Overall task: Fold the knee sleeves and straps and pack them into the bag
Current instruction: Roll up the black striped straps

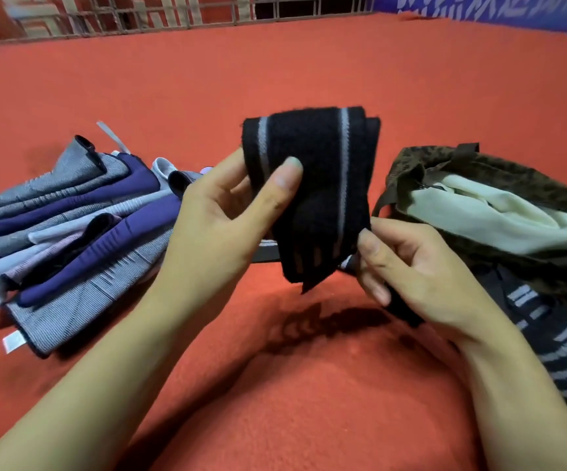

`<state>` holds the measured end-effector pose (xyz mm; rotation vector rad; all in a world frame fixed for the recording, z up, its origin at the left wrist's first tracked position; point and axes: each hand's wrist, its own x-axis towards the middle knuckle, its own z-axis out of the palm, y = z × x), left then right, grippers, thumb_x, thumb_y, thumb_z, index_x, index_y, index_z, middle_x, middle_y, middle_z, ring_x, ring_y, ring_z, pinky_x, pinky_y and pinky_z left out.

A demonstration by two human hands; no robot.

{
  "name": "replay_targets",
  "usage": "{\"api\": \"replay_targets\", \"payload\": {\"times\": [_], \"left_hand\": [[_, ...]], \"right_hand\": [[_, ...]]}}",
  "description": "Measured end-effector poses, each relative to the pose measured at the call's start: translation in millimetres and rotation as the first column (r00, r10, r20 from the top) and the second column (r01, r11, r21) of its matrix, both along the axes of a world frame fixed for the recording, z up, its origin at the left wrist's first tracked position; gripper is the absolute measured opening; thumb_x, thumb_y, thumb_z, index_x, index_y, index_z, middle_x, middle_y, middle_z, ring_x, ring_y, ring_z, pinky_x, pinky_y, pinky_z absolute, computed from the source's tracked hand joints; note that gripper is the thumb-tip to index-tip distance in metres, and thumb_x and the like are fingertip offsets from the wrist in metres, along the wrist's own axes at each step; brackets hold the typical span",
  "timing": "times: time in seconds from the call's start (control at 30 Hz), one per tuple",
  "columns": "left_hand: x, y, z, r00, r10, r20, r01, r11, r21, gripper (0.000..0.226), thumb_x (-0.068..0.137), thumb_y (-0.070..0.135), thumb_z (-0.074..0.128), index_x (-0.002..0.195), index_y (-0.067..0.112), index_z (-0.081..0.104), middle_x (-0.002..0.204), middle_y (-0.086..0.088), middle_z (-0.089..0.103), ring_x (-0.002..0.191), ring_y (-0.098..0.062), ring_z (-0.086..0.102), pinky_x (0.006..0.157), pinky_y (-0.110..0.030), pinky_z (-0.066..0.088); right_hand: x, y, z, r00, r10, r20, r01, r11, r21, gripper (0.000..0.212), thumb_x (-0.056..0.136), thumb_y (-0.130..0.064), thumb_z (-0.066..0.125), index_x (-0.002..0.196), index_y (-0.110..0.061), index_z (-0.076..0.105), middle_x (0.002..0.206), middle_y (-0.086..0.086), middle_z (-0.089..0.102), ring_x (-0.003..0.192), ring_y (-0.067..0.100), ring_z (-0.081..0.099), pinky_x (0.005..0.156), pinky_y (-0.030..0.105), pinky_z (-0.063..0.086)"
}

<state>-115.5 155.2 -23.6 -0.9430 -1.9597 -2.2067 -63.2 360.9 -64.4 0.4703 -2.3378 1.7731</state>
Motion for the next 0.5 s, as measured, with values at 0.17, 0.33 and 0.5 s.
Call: {"api": "replay_targets", "payload": {"times": [0.17,0.33,0.5], "left_hand": [[-5,3,-4,0.991,0.019,0.135,-0.032,0.995,0.096,0.027,0.096,0.034,0.063,0.119,0.025,0.071,0.119,-0.001,0.075,0.117,-0.021,0.069,0.104,-0.05,0.054],[-13,7,-21,0.994,-0.026,0.106,0.022,0.999,0.032,0.032,0.107,0.024,0.054,0.138,0.014,0.056,0.136,-0.016,0.065,0.133,-0.037,0.059,0.112,-0.062,0.044],[-17,8,-29,0.997,0.044,-0.068,-0.053,0.988,-0.143,0.029,0.108,0.013,0.054,0.136,0.009,0.055,0.128,-0.01,0.068,0.124,-0.025,0.064,0.109,-0.052,0.049]], "right_hand": [[-5,-6,-9,0.999,-0.037,-0.036,0.042,0.987,0.155,0.038,0.1,-0.041,0.065,0.087,-0.006,0.07,0.065,0.015,0.041,0.059,0.025,0.037,0.056,0.035,0.033],[-12,-14,-14,0.992,-0.124,-0.035,0.129,0.967,0.219,0.017,0.102,-0.032,0.061,0.089,-0.027,0.07,0.086,-0.009,0.069,0.081,0.008,0.065,0.078,0.037,0.053],[-11,-19,-18,0.996,-0.056,0.073,0.047,0.993,0.11,0.015,0.105,-0.031,0.057,0.116,-0.038,0.065,0.097,-0.02,0.076,0.092,0.003,0.072,0.085,0.037,0.053]]}}
